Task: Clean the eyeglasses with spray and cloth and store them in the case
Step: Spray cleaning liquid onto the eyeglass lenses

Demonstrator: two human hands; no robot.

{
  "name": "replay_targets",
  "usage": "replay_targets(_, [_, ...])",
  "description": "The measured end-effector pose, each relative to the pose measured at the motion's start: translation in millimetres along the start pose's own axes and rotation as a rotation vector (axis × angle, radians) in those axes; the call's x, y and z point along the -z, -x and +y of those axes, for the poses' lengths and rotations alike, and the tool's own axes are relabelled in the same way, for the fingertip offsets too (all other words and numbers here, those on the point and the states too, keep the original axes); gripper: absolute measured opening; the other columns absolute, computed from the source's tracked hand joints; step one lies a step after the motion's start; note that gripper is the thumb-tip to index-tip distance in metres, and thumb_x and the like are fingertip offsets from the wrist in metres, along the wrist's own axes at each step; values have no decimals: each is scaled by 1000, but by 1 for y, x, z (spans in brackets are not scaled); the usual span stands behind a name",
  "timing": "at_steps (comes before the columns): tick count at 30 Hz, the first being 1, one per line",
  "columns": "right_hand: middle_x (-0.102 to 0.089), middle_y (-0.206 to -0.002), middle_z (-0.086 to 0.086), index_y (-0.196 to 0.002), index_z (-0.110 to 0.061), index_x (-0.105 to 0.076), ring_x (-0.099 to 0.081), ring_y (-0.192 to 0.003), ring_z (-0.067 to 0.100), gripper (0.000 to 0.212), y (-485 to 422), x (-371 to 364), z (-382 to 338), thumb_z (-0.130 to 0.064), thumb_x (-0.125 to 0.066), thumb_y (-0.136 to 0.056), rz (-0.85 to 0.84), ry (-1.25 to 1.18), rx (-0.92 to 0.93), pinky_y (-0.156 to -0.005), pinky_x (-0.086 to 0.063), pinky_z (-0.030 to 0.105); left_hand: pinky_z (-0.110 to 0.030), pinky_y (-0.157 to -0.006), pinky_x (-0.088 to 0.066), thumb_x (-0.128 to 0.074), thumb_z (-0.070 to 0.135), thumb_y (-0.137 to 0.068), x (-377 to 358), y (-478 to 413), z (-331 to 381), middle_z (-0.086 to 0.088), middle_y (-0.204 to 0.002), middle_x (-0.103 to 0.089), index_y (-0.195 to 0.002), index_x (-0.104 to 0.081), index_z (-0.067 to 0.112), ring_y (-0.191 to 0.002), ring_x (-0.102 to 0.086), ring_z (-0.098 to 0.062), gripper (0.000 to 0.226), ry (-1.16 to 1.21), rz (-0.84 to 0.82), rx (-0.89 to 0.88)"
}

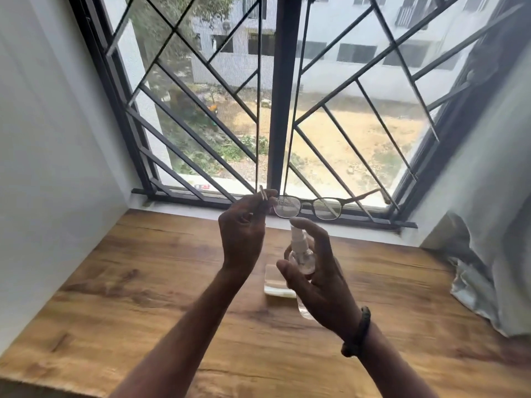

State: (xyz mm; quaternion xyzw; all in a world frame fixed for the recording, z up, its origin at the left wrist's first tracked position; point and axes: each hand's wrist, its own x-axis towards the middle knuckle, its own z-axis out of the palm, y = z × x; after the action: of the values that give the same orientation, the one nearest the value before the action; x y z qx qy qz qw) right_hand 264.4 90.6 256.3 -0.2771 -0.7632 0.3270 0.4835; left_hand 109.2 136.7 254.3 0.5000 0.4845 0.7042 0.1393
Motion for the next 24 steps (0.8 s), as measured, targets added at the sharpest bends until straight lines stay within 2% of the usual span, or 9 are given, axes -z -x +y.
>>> replay_targets(3, [-57, -78, 3, -138, -42, -38, -55, -52, 20, 59, -3, 0, -5, -17, -65, -92, 44, -23, 3, -50, -49, 49, -19, -68, -53, -71, 3, -94, 1, 1, 3, 8, -95, -78, -103, -76, 27, -81, -71, 3, 25, -22, -1, -49])
replay_targets(8, [-56, -76, 12, -137, -36, -38, -57, -46, 22, 57, -11, 0, -8, -12, -63, -93, 86, -37, -25, -44, -47, 50, -35, -73, -61, -69, -1, -94, 3, 2, 6, 9, -99, -77, -105, -75, 22, -87, -75, -10, 26, -17, -23, -148])
replay_targets(13, [-57, -77, 8, -136, -35, -37, -57, -46, 18, 57, -16, -2, -11, -7, -63, -93, 77, -60, -21, -43, -49, 45, -42, -75, -62, -68, -2, -94, 2, 2, 5, 5, -99, -78, -102, -78, 14, -88, -75, -13, 20, -26, -28, -158])
replay_targets(16, [-57, -76, 5, -135, -35, -36, -57, -45, 18, 57, -19, -3, -11, -7, -63, -93, 89, -44, -18, -42, -50, 44, -45, -75, -61, -68, -4, -94, 2, 2, 4, 7, -100, -78, -93, -78, 12, -90, -74, -13, 19, -20, -35, -138])
replay_targets(21, [-58, -77, 3, -134, -33, -36, -57, -45, 16, 57, -23, -2, -12, -4, -64, -93, 98, -28, -14, -42, -50, 38, -47, -70, -59, -68, -5, -93, 3, 2, 6, 5, -99, -78, -99, -78, 17, -86, -74, -17, 25, -32, -37, -161])
replay_targets(24, [-57, -74, 6, -132, -34, -38, -56, -44, 17, 55, -24, -2, -12, -4, -63, -93, 100, -37, -5, -41, -49, 41, -47, -75, -60, -68, -4, -94, 2, 3, 6, 1, -99, -78, -101, -79, 13, -89, -75, -17, 21, -29, -37, -163])
